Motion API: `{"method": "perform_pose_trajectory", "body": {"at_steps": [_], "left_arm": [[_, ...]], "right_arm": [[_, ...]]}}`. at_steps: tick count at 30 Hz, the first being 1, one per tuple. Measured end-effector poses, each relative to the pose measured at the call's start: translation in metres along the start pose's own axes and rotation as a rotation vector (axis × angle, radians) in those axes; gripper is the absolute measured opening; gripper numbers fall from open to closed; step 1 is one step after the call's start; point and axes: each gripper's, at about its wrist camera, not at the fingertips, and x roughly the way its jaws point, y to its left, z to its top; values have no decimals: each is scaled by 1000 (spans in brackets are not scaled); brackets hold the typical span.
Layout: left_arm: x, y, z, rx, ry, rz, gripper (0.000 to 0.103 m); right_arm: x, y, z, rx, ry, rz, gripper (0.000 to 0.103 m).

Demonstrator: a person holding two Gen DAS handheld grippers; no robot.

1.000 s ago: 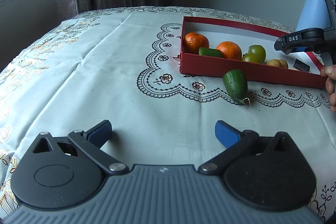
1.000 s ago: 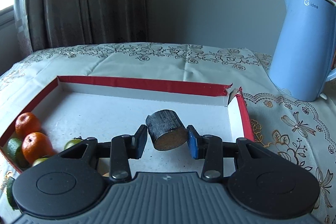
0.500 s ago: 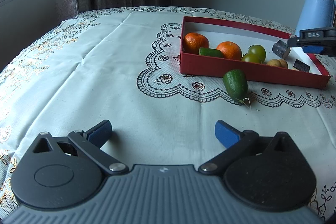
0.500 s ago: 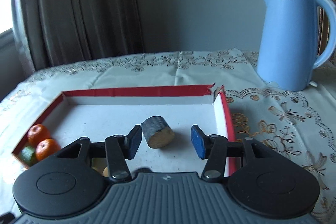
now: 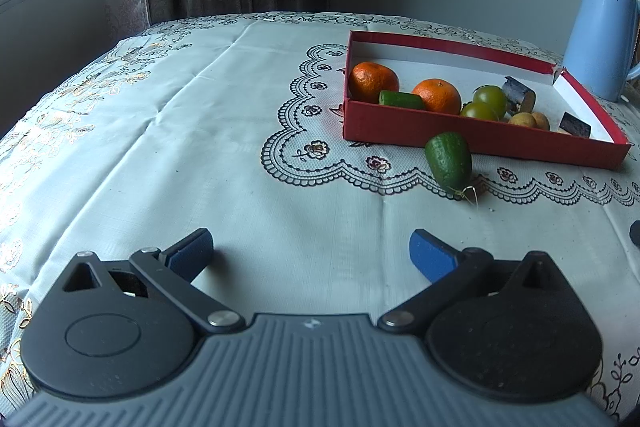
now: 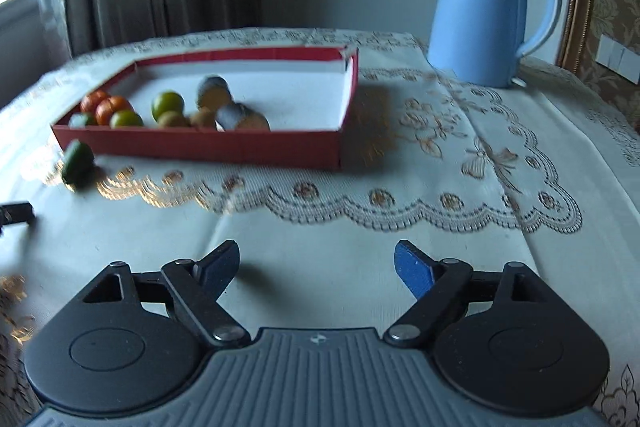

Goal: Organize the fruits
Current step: 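Move the left tool to the cucumber chunk and grasp it, then carry the cucumber chunk into the red tray and open the left tool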

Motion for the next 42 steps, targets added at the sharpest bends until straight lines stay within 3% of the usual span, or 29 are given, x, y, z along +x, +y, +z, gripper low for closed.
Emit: {"method": "perform_pose_trajectory", "body": {"at_steps": [4,7,16,22,23,26,31,33,37,42], "left_arm": [[0,-1,-1,1,-3,4,103],[-5,-7,-2,23,-33,15,103],[-11,-52,26,54,-93,-78,103],[22,-85,41,100,-50,-54,103],[27,-88,42,109,-44,-44,100],[39,-91,46,125,-9,-40,77],[43,-89,47,113,-3,-68,64],[41,-90,46,119,-9,-102,43],[37,-98,43,149,-29,-81,29],[33,-91,43,116,-32,-107,28]], "right_arm": [[2,-1,-7,30,-25,-50,102],[3,-6,-7,59,-17,-30,102],[3,-6,-6,61,-16,-22,103],[2,-7,-6,68,-20,-17,103],[2,-8,-6,71,-21,-15,103],[2,-9,-6,77,-24,-10,103],[2,-9,-6,82,-27,-7,103],[2,-9,-6,85,-28,-4,103],[2,-10,-6,92,-31,-1,103],[2,-11,-5,92,-31,0,103]]}}
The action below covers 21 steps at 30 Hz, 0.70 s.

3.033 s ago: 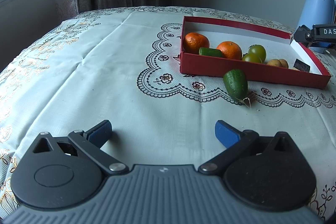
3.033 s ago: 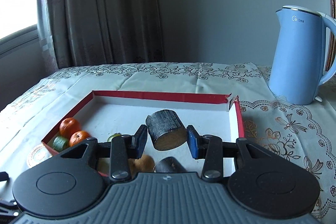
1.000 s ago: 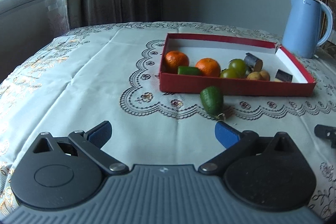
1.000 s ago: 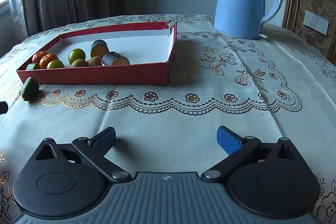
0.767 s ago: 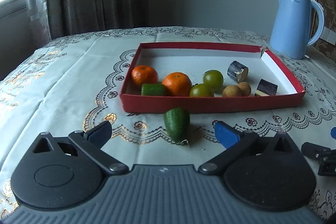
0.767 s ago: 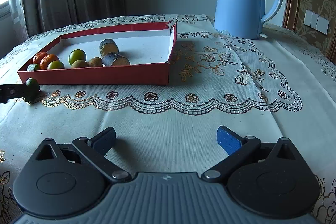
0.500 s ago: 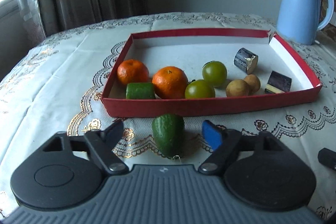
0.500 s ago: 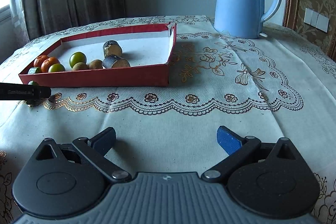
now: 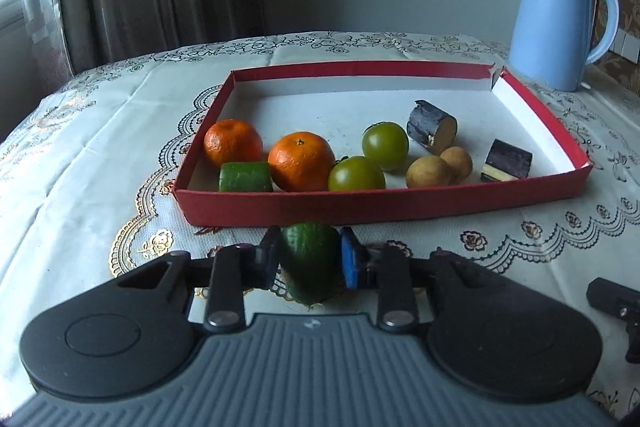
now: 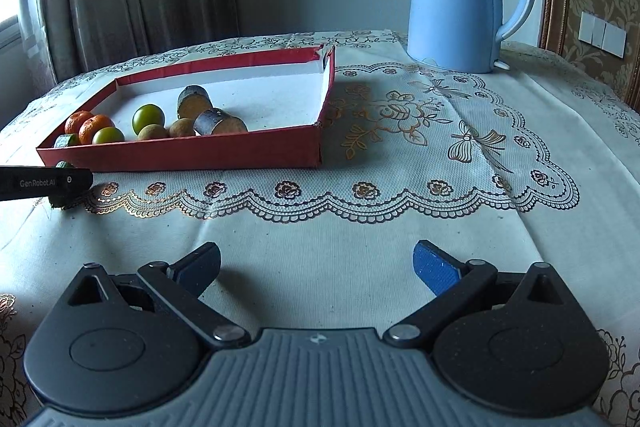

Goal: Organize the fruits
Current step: 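Carry the cucumber chunk into the red tray and open the left tool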

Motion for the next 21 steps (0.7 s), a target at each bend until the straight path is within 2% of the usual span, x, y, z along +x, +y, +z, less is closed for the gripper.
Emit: {"method": "perform_pose_trajectory", "body": {"at_steps": [5,10,16,21], "left_arm": [[-8,-10,0,30,-21,-10,28],[-11,-19,15,48,-53,5,28],[-4,-20,24,45,-43,19,28],[-17,-26,19,59,-45,13,28]], "right_arm": [[0,0,0,2,-1,1,103],[0,0,0,2,-1,1,103],[-1,-1,0,7,-3,4,103],[-2,-1,0,12,-5,7,103]]}}
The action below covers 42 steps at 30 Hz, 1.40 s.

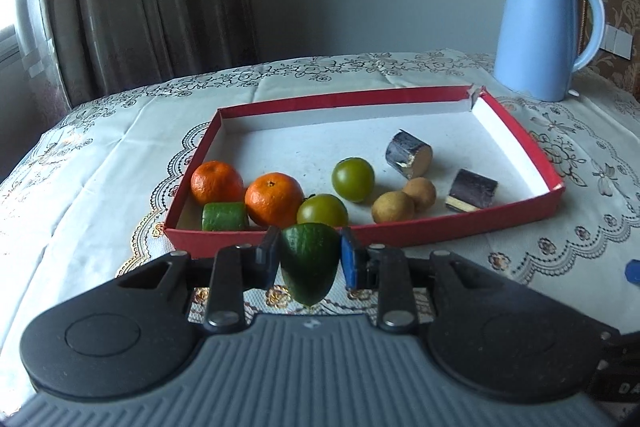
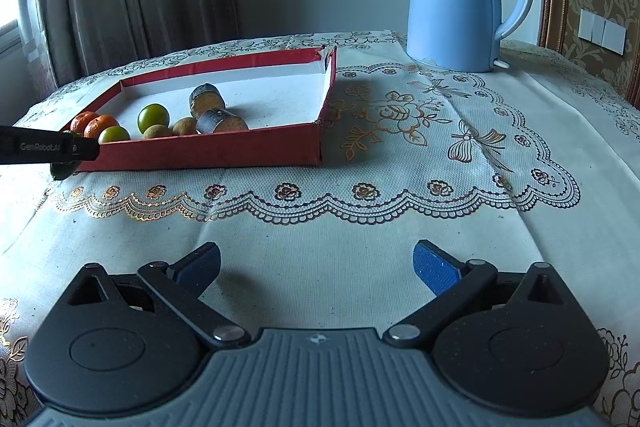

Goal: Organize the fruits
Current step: 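Carry the cucumber chunk into the red tray and open the left tool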

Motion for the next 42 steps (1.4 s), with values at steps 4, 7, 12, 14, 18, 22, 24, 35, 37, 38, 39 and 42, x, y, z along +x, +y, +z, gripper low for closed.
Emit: {"method": "perform_pose_trajectory", "body": {"at_steps": [4,7,12,14,18,22,24,35,37,38,39,42], "left_arm": [[-6,-4,-2,6,-18,1,28],[-7,-3,1,-2,-26,9,28],[-9,-4,9,-2,-49,19,28],[-8,-4,13,-3,-56,23,28],[-2,-4,22,-2,-65,39,28],[5,-4,31,1,-78,58,28],[10,-4,39,3,-86,65,28],[81,11,59,-36,4,123,30],[86,13,57,-40,9,126,33],[87,14,56,-41,9,126,48],[87,14,54,-47,5,121,72],[80,15,53,-59,-35,125,93]], "right_arm": [[0,0,0,4,-1,2,103],[-1,-1,0,10,-3,7,103],[0,-1,0,15,-5,9,103],[0,-2,0,17,-6,11,103],[-1,-2,1,21,-7,14,103],[-1,-2,1,22,-8,15,103],[-1,-2,1,22,-8,15,103],[0,-2,1,21,-7,14,103],[1,-2,2,18,-5,11,103],[1,-1,2,15,-3,8,103],[1,0,2,10,-2,4,103],[1,1,2,4,1,0,103]]}}
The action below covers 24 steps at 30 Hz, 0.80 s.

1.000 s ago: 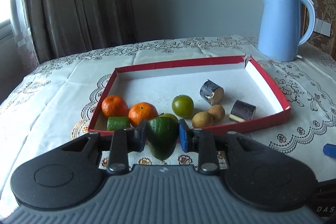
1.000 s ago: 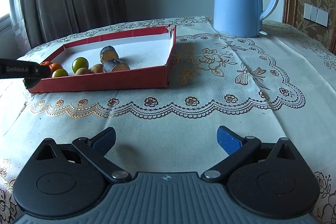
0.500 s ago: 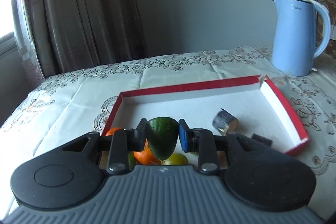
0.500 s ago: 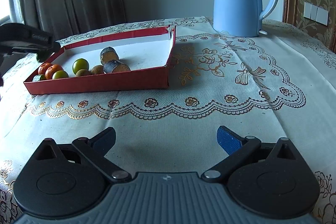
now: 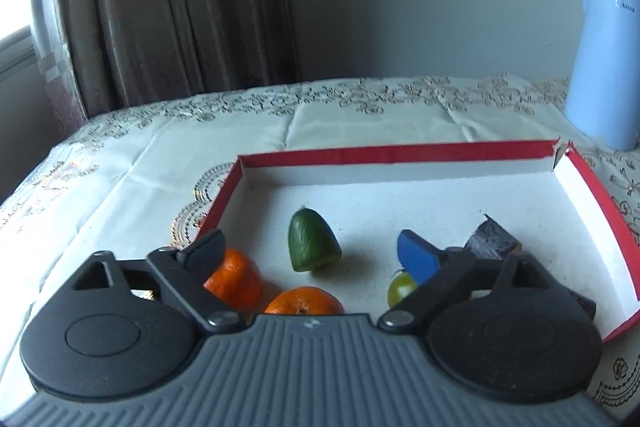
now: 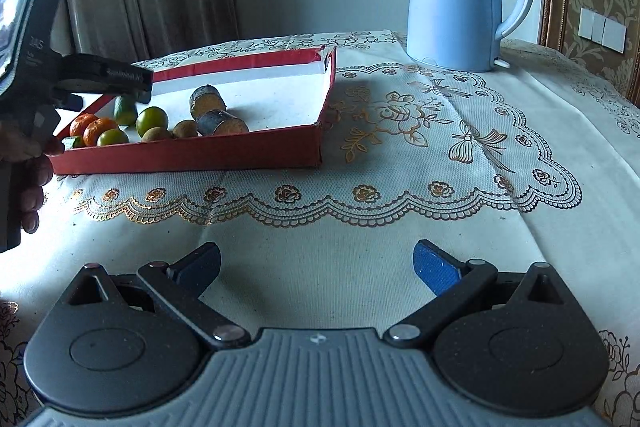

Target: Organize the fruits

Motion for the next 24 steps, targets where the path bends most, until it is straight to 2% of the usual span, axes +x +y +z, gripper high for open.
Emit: {"method": "perform_pose_trajectory", "body": {"at_steps": [3,6,11,15,19,21,24], "left_arm": [[-13,-1,0,17,-13,-15,95],[-37,0,-4,27,-42,-21,103],[-84,1,-16,29,-68,14,103],[-111,3,-29,31,-62,13,103],[-128,10,-41,13,-59,6,103],[-135,15,-45,2,-64,5,103],[-142,20,-50,-3,-65,3,103]], "right_arm": [[-1,0,0,2,0,2,103],[0,-2,0,6,-1,5,103],[1,0,2,8,8,-12,103],[-4,9,7,50,-16,-128,103],[-15,30,9,8,-78,-229,103],[-20,40,10,-11,-97,-254,103],[-26,50,15,-20,-112,-234,103]]}}
